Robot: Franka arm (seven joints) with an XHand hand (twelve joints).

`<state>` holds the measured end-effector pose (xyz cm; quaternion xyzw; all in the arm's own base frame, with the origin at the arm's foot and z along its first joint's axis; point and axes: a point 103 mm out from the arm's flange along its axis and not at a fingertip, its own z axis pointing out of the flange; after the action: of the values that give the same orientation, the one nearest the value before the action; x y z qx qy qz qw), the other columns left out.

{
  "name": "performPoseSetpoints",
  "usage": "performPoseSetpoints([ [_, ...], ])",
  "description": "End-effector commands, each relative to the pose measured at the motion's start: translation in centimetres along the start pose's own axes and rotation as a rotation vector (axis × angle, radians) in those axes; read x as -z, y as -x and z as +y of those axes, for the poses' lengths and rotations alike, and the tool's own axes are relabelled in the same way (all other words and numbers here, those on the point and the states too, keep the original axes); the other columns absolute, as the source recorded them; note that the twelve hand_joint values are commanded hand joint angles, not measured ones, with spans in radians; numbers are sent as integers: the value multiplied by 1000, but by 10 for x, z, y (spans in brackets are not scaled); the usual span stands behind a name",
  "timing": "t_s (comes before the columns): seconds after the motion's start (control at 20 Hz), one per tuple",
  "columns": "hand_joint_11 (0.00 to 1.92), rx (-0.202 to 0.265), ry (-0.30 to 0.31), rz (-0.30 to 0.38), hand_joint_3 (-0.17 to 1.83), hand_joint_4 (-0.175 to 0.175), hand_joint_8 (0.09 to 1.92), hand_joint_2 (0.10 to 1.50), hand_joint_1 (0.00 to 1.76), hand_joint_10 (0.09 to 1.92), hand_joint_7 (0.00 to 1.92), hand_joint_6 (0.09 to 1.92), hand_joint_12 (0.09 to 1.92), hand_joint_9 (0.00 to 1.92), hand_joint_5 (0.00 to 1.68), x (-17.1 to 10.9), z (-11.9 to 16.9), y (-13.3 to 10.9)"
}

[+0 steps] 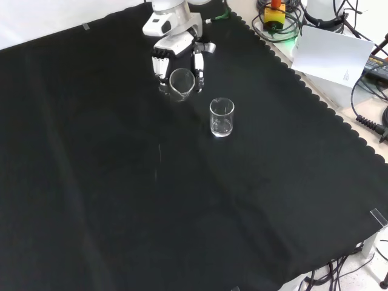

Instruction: Place the beaker back on the table.

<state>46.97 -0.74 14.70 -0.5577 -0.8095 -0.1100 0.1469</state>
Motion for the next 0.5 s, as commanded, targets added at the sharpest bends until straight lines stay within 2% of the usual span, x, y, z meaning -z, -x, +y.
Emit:
performPoseSetpoints([
  [0.05, 1324, 29, 46, 106, -175, -175, 547, 1068, 1306, 537, 1302, 575, 700, 1594, 1247, -25, 23, 26],
  [0.5, 1311, 57, 64, 183, -175, -175, 505, 1062, 1308, 465, 1322, 543, 680, 1599, 1263, -42, 41, 37],
])
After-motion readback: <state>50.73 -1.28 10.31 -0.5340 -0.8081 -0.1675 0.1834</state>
